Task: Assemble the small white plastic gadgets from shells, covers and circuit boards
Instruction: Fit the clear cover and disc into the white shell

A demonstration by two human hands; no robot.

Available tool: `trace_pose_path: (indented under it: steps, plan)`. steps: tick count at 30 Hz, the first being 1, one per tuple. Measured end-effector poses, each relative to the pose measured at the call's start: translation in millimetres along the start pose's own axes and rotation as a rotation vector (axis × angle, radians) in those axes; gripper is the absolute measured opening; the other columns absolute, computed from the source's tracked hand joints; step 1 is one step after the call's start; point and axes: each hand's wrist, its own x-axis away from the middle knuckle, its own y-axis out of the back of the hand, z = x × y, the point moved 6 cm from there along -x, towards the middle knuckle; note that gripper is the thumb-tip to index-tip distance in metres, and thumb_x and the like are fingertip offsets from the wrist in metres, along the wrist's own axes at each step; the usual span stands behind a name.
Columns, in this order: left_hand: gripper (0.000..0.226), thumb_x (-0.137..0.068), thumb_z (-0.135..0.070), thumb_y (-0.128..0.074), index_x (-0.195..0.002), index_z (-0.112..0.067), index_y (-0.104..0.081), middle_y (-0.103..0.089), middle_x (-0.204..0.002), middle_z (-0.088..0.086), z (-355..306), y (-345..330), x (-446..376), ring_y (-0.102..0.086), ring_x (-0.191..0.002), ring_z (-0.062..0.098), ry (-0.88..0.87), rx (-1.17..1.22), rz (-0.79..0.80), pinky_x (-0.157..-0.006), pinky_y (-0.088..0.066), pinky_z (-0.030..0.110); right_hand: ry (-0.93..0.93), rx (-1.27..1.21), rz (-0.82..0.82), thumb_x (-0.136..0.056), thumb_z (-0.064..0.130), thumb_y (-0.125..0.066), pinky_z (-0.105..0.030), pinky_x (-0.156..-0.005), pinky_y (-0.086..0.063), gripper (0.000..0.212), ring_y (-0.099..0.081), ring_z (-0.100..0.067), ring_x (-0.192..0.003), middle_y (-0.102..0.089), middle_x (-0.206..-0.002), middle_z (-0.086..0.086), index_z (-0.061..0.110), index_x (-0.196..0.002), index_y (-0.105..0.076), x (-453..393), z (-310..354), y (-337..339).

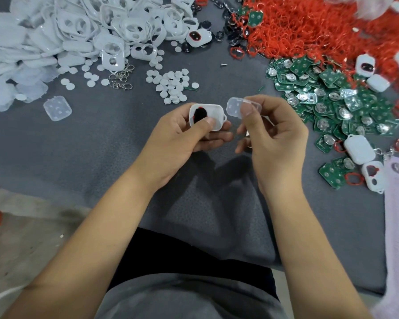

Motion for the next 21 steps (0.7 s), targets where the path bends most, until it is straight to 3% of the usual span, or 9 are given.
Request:
trace_pose_path:
  steps: [12, 21]
  plan:
    - [0.015, -0.106, -0.001, -0.051, -0.114, -0.007, -0.062, -0.078, -0.088, 0.007, 0, -1, 0, -0.078, -0.078, 0.021, 0.016, -0.03, -0.036, -0.069, -0.059, 0.023, -0.028, -0.035, -0.008, -0.102, 0.015, -0.065, -0.027, -0.043, -0.049, 0.005, -0.062, -0.014, -0.059, -0.069, -0.08, 0.006, 0.016, -0.101, -0.069, -1, -5, 1]
    - [0.025, -0.109, -0.008, -0.043, -0.126, -0.001, -0.062, -0.077, -0.112, 0.019, 3, -2, -6, -0.076, -0.105, 0.028, 0.159, 0.075, -0.032, -0.082, -0.061, 0.026, -0.106, -0.025, -0.037, -0.101, 0.016, -0.065, -0.026, -0.044, -0.049, 0.012, -0.062, -0.014, -0.059, -0.07, -0.074, 0.002, 0.012, -0.11, -0.072, 0, -14, 4]
